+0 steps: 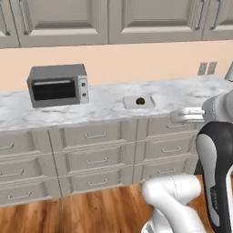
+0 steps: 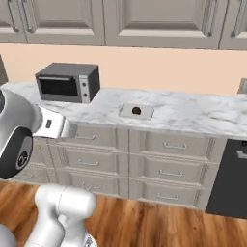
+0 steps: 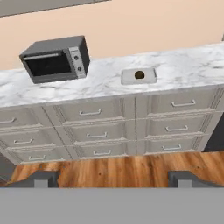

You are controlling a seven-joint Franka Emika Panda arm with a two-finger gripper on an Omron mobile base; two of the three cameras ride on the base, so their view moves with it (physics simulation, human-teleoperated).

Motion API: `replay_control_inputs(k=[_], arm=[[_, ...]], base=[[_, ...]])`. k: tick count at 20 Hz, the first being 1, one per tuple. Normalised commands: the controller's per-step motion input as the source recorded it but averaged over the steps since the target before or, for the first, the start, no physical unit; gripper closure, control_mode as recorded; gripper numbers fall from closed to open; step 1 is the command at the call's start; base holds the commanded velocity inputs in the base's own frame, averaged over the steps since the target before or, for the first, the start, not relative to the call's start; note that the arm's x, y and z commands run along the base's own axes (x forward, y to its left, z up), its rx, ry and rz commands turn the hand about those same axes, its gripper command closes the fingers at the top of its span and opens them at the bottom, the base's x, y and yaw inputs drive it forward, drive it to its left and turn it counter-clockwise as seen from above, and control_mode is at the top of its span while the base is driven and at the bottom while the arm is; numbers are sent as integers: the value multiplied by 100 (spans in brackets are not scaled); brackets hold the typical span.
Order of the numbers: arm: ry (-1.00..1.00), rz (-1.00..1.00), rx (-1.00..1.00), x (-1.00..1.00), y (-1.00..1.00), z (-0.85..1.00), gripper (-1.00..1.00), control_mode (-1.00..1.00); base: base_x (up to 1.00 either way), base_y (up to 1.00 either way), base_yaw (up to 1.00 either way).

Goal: Take the carrot and avocado out of the freezer and place them in the tupperware container on the counter. Then put the tupperware containing the vegetables back in the freezer.

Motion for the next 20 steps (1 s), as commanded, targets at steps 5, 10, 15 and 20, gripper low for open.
replay_control_inputs(k=[5, 10, 15, 20], arm=[[0, 0, 0, 0, 0, 0, -100, 100], [0, 0, 0, 0, 0, 0, -100, 100], [0, 0, 0, 0, 0, 0, -100, 100], [0, 0, 0, 0, 0, 0, -100, 100]], base=[[0, 0, 100], [0, 0, 100], [-8, 0, 100], [-17, 19, 97]])
